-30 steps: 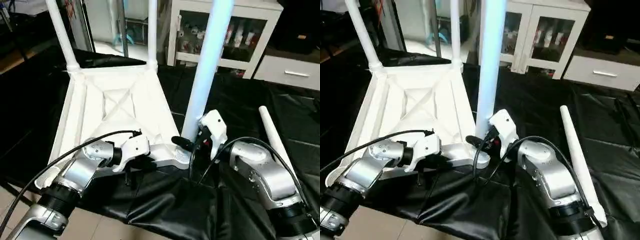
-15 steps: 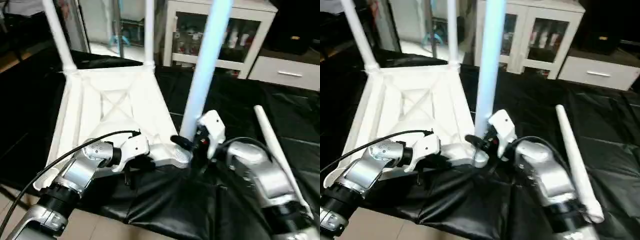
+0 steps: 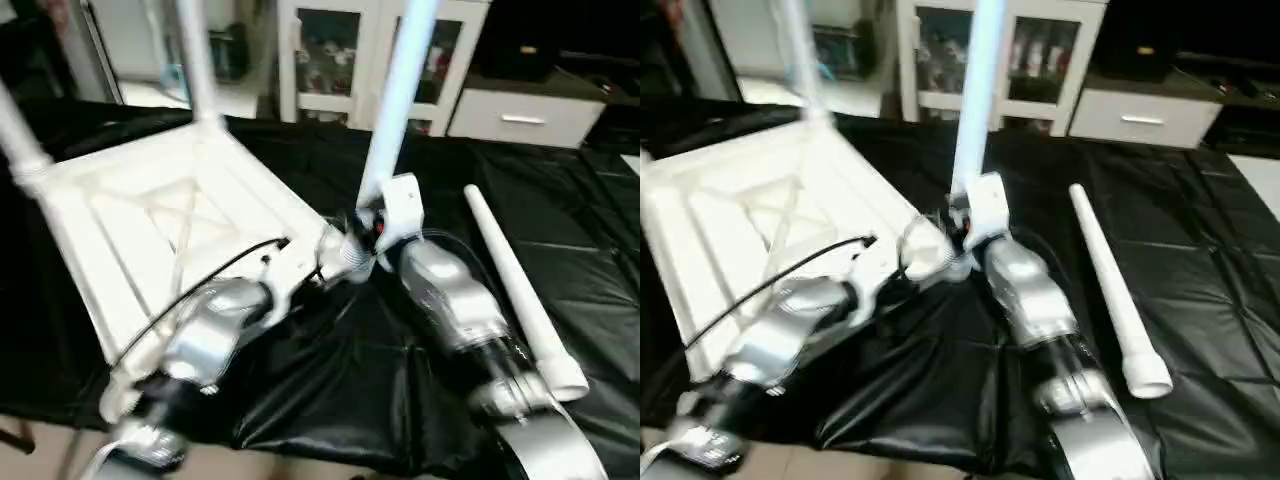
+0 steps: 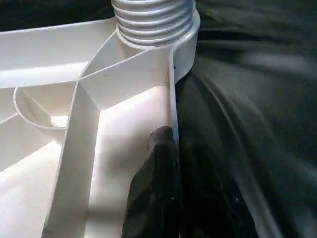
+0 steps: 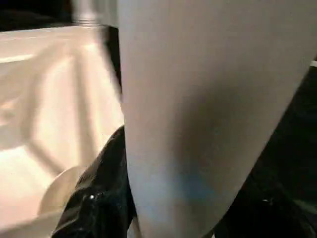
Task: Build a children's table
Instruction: Insert table leg to table base
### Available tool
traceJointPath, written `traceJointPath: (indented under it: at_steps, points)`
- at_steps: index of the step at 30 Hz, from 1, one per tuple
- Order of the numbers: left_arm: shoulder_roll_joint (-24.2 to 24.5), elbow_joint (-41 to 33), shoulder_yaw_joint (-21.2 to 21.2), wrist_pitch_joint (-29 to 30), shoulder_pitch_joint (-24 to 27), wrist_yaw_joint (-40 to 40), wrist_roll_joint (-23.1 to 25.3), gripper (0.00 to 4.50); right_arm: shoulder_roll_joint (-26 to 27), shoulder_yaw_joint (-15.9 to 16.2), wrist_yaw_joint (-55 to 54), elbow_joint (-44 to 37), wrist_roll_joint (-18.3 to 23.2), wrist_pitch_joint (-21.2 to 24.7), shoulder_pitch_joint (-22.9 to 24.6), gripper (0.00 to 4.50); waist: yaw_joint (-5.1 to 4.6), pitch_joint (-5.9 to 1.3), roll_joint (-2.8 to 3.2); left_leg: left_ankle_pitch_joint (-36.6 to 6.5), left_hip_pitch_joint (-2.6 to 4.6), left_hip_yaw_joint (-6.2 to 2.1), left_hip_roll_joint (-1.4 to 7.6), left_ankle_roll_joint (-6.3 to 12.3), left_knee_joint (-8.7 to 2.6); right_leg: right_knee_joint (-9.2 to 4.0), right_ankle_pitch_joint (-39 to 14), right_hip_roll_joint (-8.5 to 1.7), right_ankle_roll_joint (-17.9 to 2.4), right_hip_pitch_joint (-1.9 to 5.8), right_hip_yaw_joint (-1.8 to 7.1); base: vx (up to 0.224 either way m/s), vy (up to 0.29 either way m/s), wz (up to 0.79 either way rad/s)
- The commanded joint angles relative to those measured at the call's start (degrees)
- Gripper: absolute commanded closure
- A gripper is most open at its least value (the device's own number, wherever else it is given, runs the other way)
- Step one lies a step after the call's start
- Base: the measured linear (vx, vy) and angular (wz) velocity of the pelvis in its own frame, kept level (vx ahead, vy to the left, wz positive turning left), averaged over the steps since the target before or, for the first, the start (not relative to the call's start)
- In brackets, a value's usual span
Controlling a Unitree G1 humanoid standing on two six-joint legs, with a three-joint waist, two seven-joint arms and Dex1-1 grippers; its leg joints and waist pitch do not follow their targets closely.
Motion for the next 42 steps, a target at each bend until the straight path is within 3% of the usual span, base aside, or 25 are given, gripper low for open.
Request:
traceJointPath:
  at_steps: [1, 2, 3, 4, 6, 7, 11, 13, 17, 21, 23, 26, 28, 30, 33, 34, 36, 37, 39, 42]
  points:
    - [-3.7, 1.1, 1.7, 1.3, -1.5, 6.2, -0.1, 4.50, 0.7, -0.7, -6.0, 10.3, -2.7, 1.3, 0.9, 2.66, 0.43, -2.52, -0.33, -17.6, -0.57, -2.99, 5.65, -0.87, -5.27, -4.34, -16.5, -7.27, -10.2, 1.68, 4.76, 0.000, 0.000, 0.00]
    - [-4.6, 1.7, 2.1, 1.4, -1.9, 7.8, 0.2, 4.50, 1.1, -0.8, -6.9, 11.3, -2.8, 1.0, 0.3, 2.66, 0.81, -2.51, -0.36, -14.7, -0.62, -2.65, 5.56, 0.27, -5.00, -4.32, -14.1, -7.25, -10.9, 1.70, 4.70, 0.000, 0.000, 0.00]
    - [-5.8, 2.9, 3.0, 1.0, -2.7, 10.5, 0.4, 4.50, 1.7, -1.3, -8.1, 12.1, -2.6, 0.7, -0.2, 2.66, 0.83, -2.61, -0.87, -13.7, -0.69, -2.46, 5.50, 0.99, -4.85, -4.27, -13.5, -7.24, -11.0, 1.82, 4.70, 0.000, 0.000, 0.00]
    - [-7.0, 4.1, 3.9, 0.6, -3.4, 13.3, 0.6, 4.50, 2.3, -1.9, -9.5, 13.1, -2.4, 0.1, -0.7, 2.66, 1.19, -2.73, -0.97, -12.2, -0.54, -2.36, 5.58, 1.88, -4.69, -4.21, -13.4, -7.25, -11.1, 1.82, 4.67, 0.000, 0.000, 0.00]
    - [-8.3, 5.5, 4.9, 0.3, -4.2, 16.1, 0.8, 4.50, 3.0, -2.5, -11.0, 14.7, -2.4, -0.9, -1.4, 2.66, 1.45, -2.86, -1.03, -11.2, -0.44, -2.08, 5.51, 2.77, -4.54, -4.19, -13.3, -7.03, -11.2, 1.59, 4.57, 0.025, -0.018, 0.02]
    - [-8.7, 6.0, 5.2, 0.0, -4.4, 16.9, 0.8, 4.50, 3.3, -2.7, -11.3, 15.1, -2.3, -1.1, -1.6, 2.66, 1.83, -3.06, -1.13, -9.8, -0.63, -2.08, 5.50, 3.33, -4.44, -3.90, -12.2, -7.09, -11.1, 1.91, 4.52, 0.000, 0.000, 0.00]
    - [-9.4, 6.0, 5.8, 0.6, -4.6, 18.6, 0.7, 4.50, 4.0, -3.9, -12.2, 18.1, -1.9, -3.1, -3.1, 2.66, 2.42, -3.34, -1.18, -4.5, -0.80, -1.96, 5.73, 5.48, -4.32, -2.84, -4.6, -6.90, -12.8, 2.27, 4.31, 0.000, 0.000, 0.00]
    - [-9.4, 5.9, 5.7, 1.2, -4.7, 18.6, 0.5, 4.50, 4.3, -4.6, -12.3, 20.1, -1.8, -4.2, -4.0, 2.66, 2.41, -3.23, -0.98, -5.6, -0.67, -1.91, 5.78, 5.56, -4.36, -3.00, -5.7, -6.89, -13.0, 2.17, 4.25, 0.000, 0.000, 0.00]
    - [-9.3, 6.2, 5.5, 1.5, -4.7, 18.3, 0.2, 4.50, 4.5, -5.3, -12.1, 22.1, -1.7, -5.5, -5.0, 2.66, 2.14, -3.05, -0.91, -9.2, -0.52, -2.02, 5.87, 3.69, -4.58, -3.53, -10.7, -6.74, -11.9, 2.06, 4.20, 0.000, 0.000, 0.00]
    - [-9.5, 6.6, 5.2, 1.4, -4.9, 18.5, -0.1, 4.50, 4.8, -5.7, -9.8, 23.3, -1.8, -7.1, -5.8, 2.66, 2.11, -3.09, -0.85, -8.7, -0.52, -1.95, 5.84, 3.52, -4.57, -3.36, -8.8, -6.70, -12.3, 2.06, 4.26, 0.000, 0.000, 0.00]
    - [-9.5, 6.8, 5.0, 1.4, -4.9, 18.4, -0.2, 4.50, 5.0, -6.2, -7.9, 23.5, -1.4, -8.6, -6.3, 2.10, 2.12, -3.08, -0.78, -9.2, -0.64, -1.99, 5.85, 3.54, -4.53, -3.40, -9.5, -6.84, -12.5, 2.19, 4.24, 0.000, 0.000, 0.00]
    - [-9.4, 6.8, 4.9, 1.4, -5.0, 18.1, -0.3, 4.50, 5.1, -6.4, -6.8, 23.2, -1.2, -9.5, -6.7, 1.87, 2.14, -3.21, -0.81, -8.5, -0.60, -1.97, 5.87, 3.87, -4.45, -3.30, -8.7, -6.86, -12.7, 2.25, 4.28, 0.000, 0.000, 0.00]
    - [-8.9, 6.3, 4.5, 1.3, -4.9, 17.2, -0.3, 4.50, 4.9, -6.3, -4.6, 21.5, -0.7, -9.6, -7.0, 1.76, 2.30, -3.54, -0.91, -5.1, -0.88, -1.94, 5.88, 4.98, -4.18, -2.63, -4.0, -6.93, -13.9, 2.61, 4.26, 0.000, 0.000, 0.00]
    - [-7.7, 5.1, 4.0, 1.1, -4.5, 15.4, -0.4, 4.50, 4.3, -5.7, -1.3, 16.5, -0.2, -8.7, -6.2, 1.52, 2.29, -3.44, -0.65, -5.0, -0.83, -1.89, 5.90, 6.13, -4.18, -2.60, -3.4, -6.80, -14.4, 2.56, 4.17, 0.000, 0.000, 0.00]
    - [-6.9, 4.6, 3.7, 1.1, -4.2, 14.5, -0.5, 4.50, 3.9, -5.3, 0.3, 13.2, 0.2, -7.7, -5.2, 1.29, 2.51, -3.77, -0.71, -2.0, -0.94, -1.79, 5.83, 7.82, -3.78, -2.14, -0.1, -6.91, -15.1, 2.69, 4.19, 0.000, 0.000, 0.00]
    - [-5.8, 4.1, 3.3, 0.6, -3.8, 13.3, -0.4, 4.50, 3.3, -4.7, 2.7, 8.4, 0.8, -6.1, -3.3, 1.08, 2.65, -3.84, -0.79, -0.2, -1.02, -1.77, 5.78, 8.82, -3.59, -1.86, 2.1, -6.82, -15.4, 2.73, 4.24, 0.000, 0.000, 0.00]
    - [-5.6, 4.0, 3.2, 0.4, -3.7, 13.0, -0.4, 4.50, 3.2, -4.6, 3.2, 7.5, 0.9, -5.8, -3.0, 1.01, 2.67, -3.95, -0.87, 2.3, -1.09, -1.78, 5.84, 10.96, -3.39, -1.37, 5.5, -6.75, -16.1, 2.58, 4.13, 0.000, 0.000, 0.00]
    - [-4.3, 3.1, 2.6, 0.2, -3.1, 11.4, -0.6, 4.50, 2.1, -3.5, 6.5, -0.1, 2.0, -3.1, 0.4, 0.94, 2.77, -3.84, -0.79, 1.8, -1.04, -1.68, 5.76, 11.48, -3.27, -1.63, 4.3, -6.76, -16.2, 2.52, 4.10, 0.000, 0.000, 0.00]
    - [-3.9, 2.9, 2.4, 0.1, -2.9, 10.8, -0.6, 4.50, 1.6, -3.0, 7.5, -2.7, 2.3, -2.1, 1.7, 0.74, 3.25, -3.76, -0.87, 1.2, -1.03, -1.76, 5.98, 11.60, -3.35, -1.66, 2.8, -6.79, -15.4, 2.55, 4.14, 0.000, 0.000, 0.00]
    - [-1.2, 1.1, 0.4, -0.1, -1.4, 7.0, -1.4, 4.50, -2.2, -0.5, 11.9, -17.0, 3.2, 4.8, 8.9, 0.41, 3.62, -3.34, -0.82, -2.5, -0.78, -1.71, 6.05, 9.20, -3.65, -2.57, -4.2, -6.52, -13.6, 2.39, 4.20, 0.000, 0.000, 0.00]
